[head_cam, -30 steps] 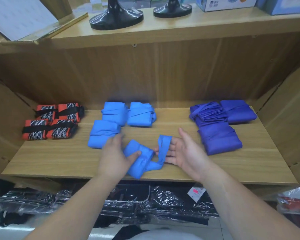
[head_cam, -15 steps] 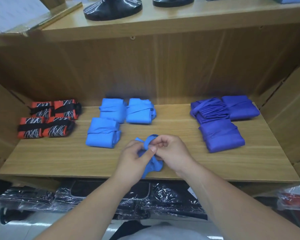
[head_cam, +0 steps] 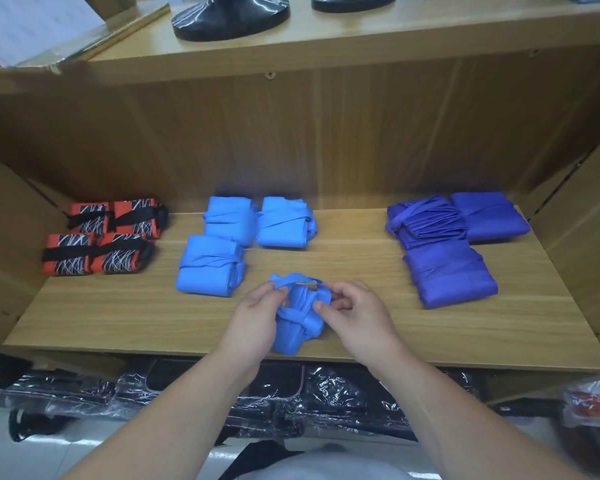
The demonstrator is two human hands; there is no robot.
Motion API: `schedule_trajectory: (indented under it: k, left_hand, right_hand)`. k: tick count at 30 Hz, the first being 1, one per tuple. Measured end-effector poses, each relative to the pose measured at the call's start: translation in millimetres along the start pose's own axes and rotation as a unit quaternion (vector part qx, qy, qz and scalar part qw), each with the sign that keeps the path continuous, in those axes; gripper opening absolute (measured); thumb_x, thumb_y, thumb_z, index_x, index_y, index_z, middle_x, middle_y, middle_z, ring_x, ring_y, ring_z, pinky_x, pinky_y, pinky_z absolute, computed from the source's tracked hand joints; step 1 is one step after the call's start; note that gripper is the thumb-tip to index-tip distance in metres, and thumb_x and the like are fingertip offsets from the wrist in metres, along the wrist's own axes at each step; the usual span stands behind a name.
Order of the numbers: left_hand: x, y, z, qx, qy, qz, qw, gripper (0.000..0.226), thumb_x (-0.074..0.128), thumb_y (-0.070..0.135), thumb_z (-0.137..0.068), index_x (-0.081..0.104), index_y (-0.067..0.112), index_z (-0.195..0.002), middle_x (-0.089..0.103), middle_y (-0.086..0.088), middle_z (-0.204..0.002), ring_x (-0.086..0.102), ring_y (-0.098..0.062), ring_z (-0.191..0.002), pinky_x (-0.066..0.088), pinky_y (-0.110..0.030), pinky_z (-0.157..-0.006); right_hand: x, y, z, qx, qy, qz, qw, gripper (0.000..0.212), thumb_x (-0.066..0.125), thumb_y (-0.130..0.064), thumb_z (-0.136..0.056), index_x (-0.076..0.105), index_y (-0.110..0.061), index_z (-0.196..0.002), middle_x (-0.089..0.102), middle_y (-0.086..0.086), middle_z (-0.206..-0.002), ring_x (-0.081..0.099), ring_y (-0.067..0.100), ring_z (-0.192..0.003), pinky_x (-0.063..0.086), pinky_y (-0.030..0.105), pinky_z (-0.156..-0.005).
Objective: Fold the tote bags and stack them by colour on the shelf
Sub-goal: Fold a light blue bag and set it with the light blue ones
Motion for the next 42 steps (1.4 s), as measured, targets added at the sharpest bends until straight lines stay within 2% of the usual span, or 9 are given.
schedule_trajectory:
  k: [6, 9, 13, 18, 21, 25, 30, 38, 42]
  left_hand:
    - [-2, 6, 1, -0.011, -0.014, 0.031, 0.999, 0.029, 0.062, 0.028, -0.091, 0.063, 0.022, -0.064, 0.059, 0.009, -0.067, 0.053, -0.011, -0.071, 0.037, -0.024, -0.070]
    - [-4, 10, 3, -0.011, -0.039, 0.052, 0.998, 0.038, 0.062, 0.051, -0.065, 0.060, 0.017, -0.081, 0.056, 0.001, -0.081, 0.051, -0.017, -0.082, 0.036, -0.036, -0.081]
    - [-4, 14, 5, 0.004, -0.052, -0.009, 0.999, 0.027, 0.056, 0.044, -0.078, 0.056, 0.018, -0.073, 0.054, 0.008, -0.070, 0.047, -0.007, -0.067, 0.033, -0.026, -0.066]
    - [-10, 13, 5, 0.003, -0.060, -0.045, 0.997, 0.034, 0.054, 0.052, -0.084, 0.059, 0.019, -0.076, 0.051, 0.000, -0.074, 0.042, -0.014, -0.075, 0.026, -0.034, -0.072]
    - [-11, 12, 5, -0.006, -0.072, -0.036, 0.997, 0.033, 0.058, 0.049, -0.083, 0.064, 0.016, -0.077, 0.057, -0.001, -0.075, 0.046, -0.015, -0.076, 0.027, -0.035, -0.072]
    - [-12, 9, 5, -0.012, -0.075, -0.018, 0.997, 0.034, 0.062, 0.046, -0.082, 0.066, 0.012, -0.082, 0.063, -0.002, -0.078, 0.053, -0.015, -0.077, 0.033, -0.032, -0.071]
    - [-2, 6, 6, 0.023, -0.009, -0.047, 0.999, 0.029, 0.054, 0.026, -0.104, 0.062, 0.014, -0.078, 0.063, 0.013, -0.067, 0.053, -0.001, -0.062, 0.039, -0.012, -0.056]
    - [4, 7, 8, 0.077, 0.073, -0.105, 0.989, 0.033, 0.053, 0.025, -0.104, 0.056, 0.000, -0.083, 0.058, 0.017, -0.061, 0.047, -0.003, -0.056, 0.038, -0.018, -0.056]
    - [5, 9, 6, 0.067, 0.072, -0.058, 0.993, 0.026, 0.053, 0.020, -0.104, 0.052, 0.007, -0.081, 0.058, 0.003, -0.066, 0.051, -0.007, -0.058, 0.041, -0.018, -0.057]
  right_hand:
    - [-4, 1, 1, 0.052, -0.001, -0.065, 0.997, 0.038, 0.074, -0.014, -0.090, 0.054, -0.019, -0.122, 0.067, 0.001, -0.110, 0.068, 0.006, -0.089, 0.050, 0.013, -0.076]
    - [-6, 7, -3, 0.086, -0.018, -0.114, 0.990, 0.034, 0.071, -0.010, -0.093, 0.059, -0.015, -0.125, 0.073, 0.008, -0.107, 0.071, 0.019, -0.098, 0.056, 0.037, -0.096]
    - [-3, 0, -1, 0.072, -0.066, -0.117, 0.988, 0.011, 0.071, -0.018, -0.093, 0.076, -0.011, -0.101, 0.078, 0.003, -0.097, 0.072, 0.015, -0.093, 0.055, 0.044, -0.097]
    - [-6, 0, -1, 0.059, -0.104, -0.154, 0.981, 0.059, 0.081, -0.057, -0.073, 0.061, -0.002, -0.081, 0.063, 0.012, -0.087, 0.054, 0.020, -0.087, 0.039, 0.064, -0.105]
    - [-5, -3, 6, 0.080, -0.138, -0.266, 0.951, 0.034, 0.077, -0.033, -0.084, 0.064, -0.002, -0.089, 0.067, 0.013, -0.098, 0.059, 0.022, -0.097, 0.044, 0.051, -0.107]
    - [-5, -3, 10, 0.131, -0.093, -0.386, 0.908, 0.007, 0.061, -0.010, -0.092, 0.060, -0.006, -0.087, 0.073, 0.011, -0.092, 0.068, 0.021, -0.090, 0.059, 0.032, -0.085]
    - [4, -6, 10, 0.173, -0.001, -0.345, 0.922, 0.021, 0.055, -0.012, -0.103, 0.059, -0.008, -0.083, 0.074, 0.013, -0.087, 0.073, 0.024, -0.088, 0.060, 0.038, -0.085]
    - [9, -1, 17, 0.196, 0.026, -0.286, 0.937, 0.030, 0.048, -0.022, -0.107, 0.061, 0.005, -0.108, 0.074, 0.021, -0.105, 0.072, 0.033, -0.100, 0.060, 0.029, -0.063]
    - [9, -3, 24, 0.181, 0.015, -0.325, 0.928, 0.024, 0.047, -0.022, -0.107, 0.060, -0.002, -0.106, 0.076, 0.017, -0.104, 0.073, 0.029, -0.100, 0.061, 0.032, -0.070]
Point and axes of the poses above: each hand's wrist, its own z-axis away from the middle knuckle, its own x-axis out of the palm, y = z × x, the point moved 4 cm from there along -z, towards the middle knuckle
